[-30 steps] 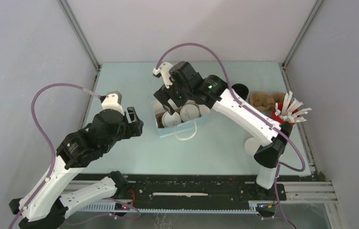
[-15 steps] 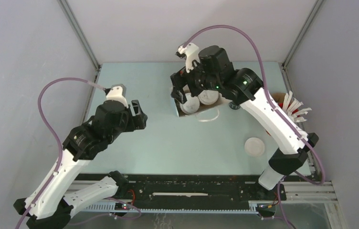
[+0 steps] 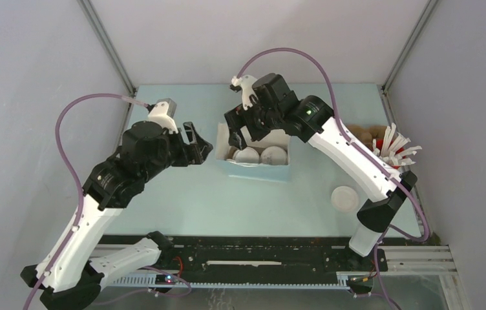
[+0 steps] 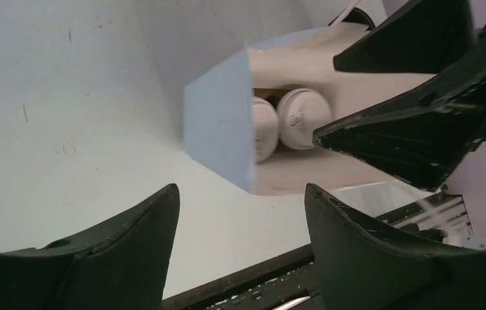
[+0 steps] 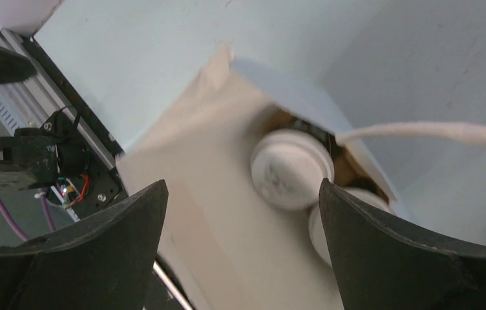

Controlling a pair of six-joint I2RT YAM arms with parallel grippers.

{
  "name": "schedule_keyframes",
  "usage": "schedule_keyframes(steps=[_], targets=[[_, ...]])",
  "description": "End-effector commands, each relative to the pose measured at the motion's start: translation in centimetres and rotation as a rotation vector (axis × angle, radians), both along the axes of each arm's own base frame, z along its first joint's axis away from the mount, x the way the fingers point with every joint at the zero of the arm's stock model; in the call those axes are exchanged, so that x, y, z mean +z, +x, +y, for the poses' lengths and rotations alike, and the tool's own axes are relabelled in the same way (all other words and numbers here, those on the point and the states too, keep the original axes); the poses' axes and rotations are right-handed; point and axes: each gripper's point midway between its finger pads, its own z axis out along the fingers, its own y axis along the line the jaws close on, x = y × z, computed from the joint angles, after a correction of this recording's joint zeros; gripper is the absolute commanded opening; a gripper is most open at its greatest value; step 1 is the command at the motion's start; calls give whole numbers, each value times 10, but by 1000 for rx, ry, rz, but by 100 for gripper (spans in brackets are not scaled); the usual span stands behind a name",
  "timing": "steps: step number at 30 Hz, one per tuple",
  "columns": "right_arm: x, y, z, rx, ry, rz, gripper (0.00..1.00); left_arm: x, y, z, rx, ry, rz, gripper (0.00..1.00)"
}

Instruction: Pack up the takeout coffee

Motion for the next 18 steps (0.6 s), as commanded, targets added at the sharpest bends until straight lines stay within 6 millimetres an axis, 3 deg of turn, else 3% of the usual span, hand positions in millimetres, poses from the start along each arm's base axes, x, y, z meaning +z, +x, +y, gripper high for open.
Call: schedule_keyframes(steps=[1, 7, 11, 18], targets=[[16, -20, -1, 10, 86, 36, 95, 14, -2, 2, 9, -54, -37, 75], [3, -31, 8, 21, 128, 124, 95, 5, -3, 8, 40, -50, -14, 73], [2, -27, 14, 4, 153, 151, 95, 4, -1, 7, 39, -46, -3, 73], [5, 13, 3, -124, 206, 193, 96, 9, 3, 8, 45, -28, -4, 73]])
